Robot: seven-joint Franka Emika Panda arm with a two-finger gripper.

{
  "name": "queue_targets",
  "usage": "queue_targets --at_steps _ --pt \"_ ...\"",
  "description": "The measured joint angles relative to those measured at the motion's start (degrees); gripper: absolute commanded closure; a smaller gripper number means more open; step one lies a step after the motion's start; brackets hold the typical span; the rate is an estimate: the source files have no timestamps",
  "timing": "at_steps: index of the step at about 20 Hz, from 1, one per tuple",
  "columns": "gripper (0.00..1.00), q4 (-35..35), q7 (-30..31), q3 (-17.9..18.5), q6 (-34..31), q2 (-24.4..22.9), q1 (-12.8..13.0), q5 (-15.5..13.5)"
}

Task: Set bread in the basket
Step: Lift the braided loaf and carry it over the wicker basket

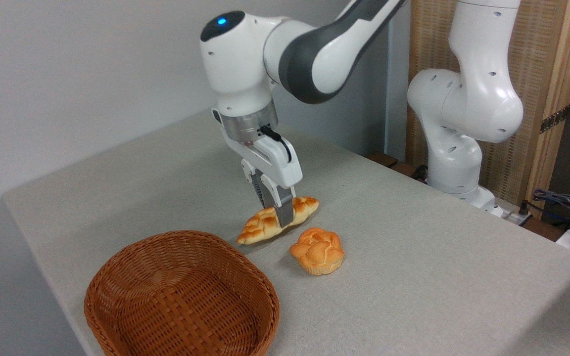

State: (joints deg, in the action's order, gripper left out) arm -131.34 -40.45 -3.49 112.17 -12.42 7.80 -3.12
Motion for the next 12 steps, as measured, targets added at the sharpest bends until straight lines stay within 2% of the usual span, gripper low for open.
queue_targets --at_steps 5,8,12 --pt "0.66 8.5 -3.9 0.1 -8.3 2.2 0.0 0.3" --pt "0.63 14.3 -9.4 0.4 -14.9 3.4 0.0 2.8" --pt "0.63 21.9 -11.8 3.0 -16.8 5.4 0.0 3.3"
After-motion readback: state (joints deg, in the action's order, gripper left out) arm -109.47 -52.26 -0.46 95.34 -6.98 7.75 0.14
